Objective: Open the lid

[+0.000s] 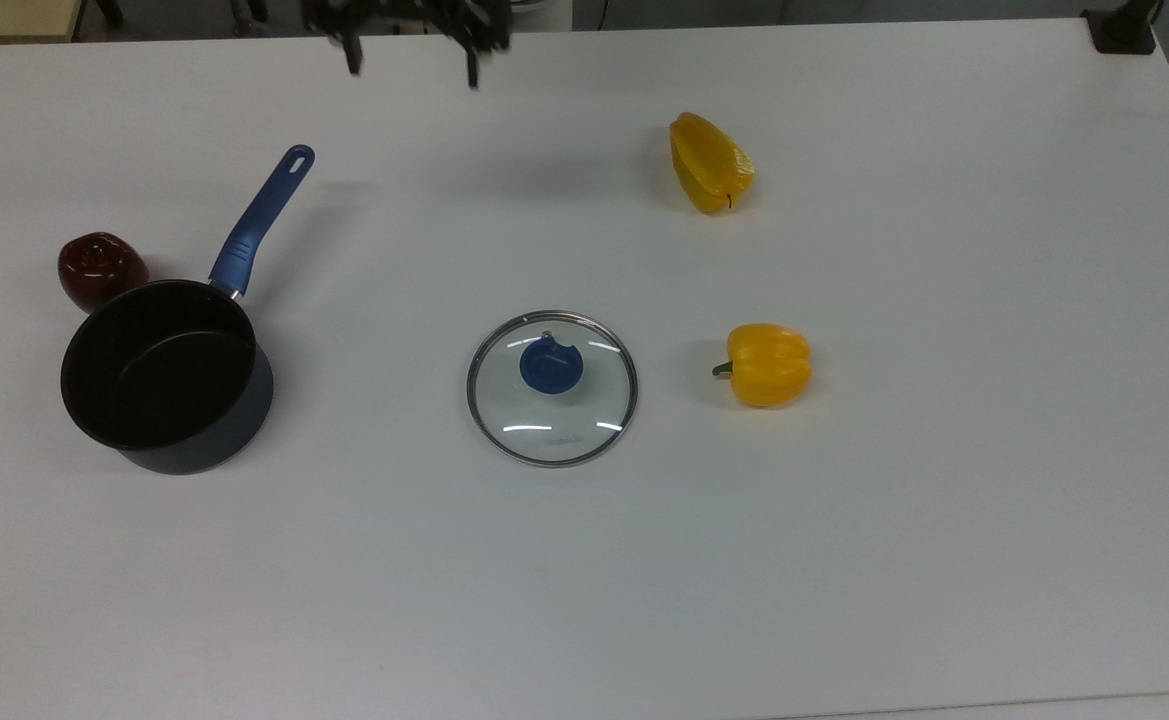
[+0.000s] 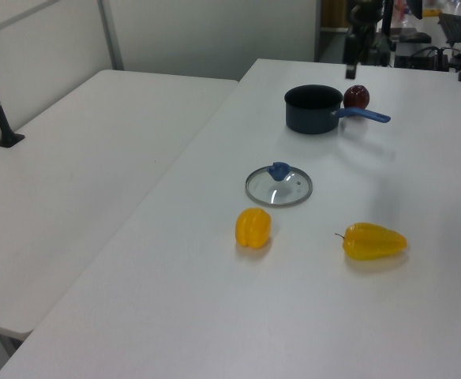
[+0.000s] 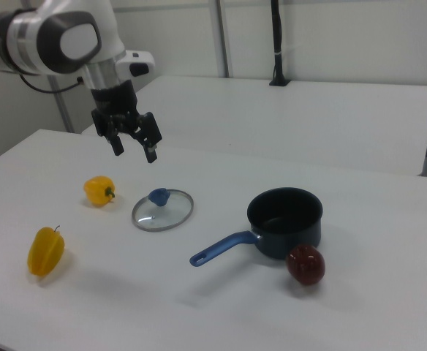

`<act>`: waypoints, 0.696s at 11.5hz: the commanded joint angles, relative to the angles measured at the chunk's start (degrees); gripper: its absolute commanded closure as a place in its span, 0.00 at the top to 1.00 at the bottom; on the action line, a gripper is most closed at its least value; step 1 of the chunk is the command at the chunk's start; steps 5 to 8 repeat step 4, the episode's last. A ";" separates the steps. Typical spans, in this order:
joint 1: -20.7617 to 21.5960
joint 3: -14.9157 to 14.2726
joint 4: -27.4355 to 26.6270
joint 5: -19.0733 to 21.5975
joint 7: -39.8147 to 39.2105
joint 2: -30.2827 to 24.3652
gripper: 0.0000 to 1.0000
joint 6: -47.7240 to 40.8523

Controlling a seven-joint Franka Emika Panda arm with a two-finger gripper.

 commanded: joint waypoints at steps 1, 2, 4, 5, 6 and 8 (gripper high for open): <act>-3.21 0.07 -2.08 1.50 -3.54 -4.93 1.00 -4.25; -3.39 0.07 -2.08 1.41 -3.63 -5.28 1.00 -5.14; -3.57 0.07 -1.91 1.32 -3.63 -5.28 1.00 -5.15; -3.57 0.07 -1.91 1.32 -3.63 -5.28 1.00 -5.15; -3.57 0.07 -1.91 1.32 -3.63 -5.28 1.00 -5.15; -3.57 0.07 -1.91 1.32 -3.63 -5.28 1.00 -5.15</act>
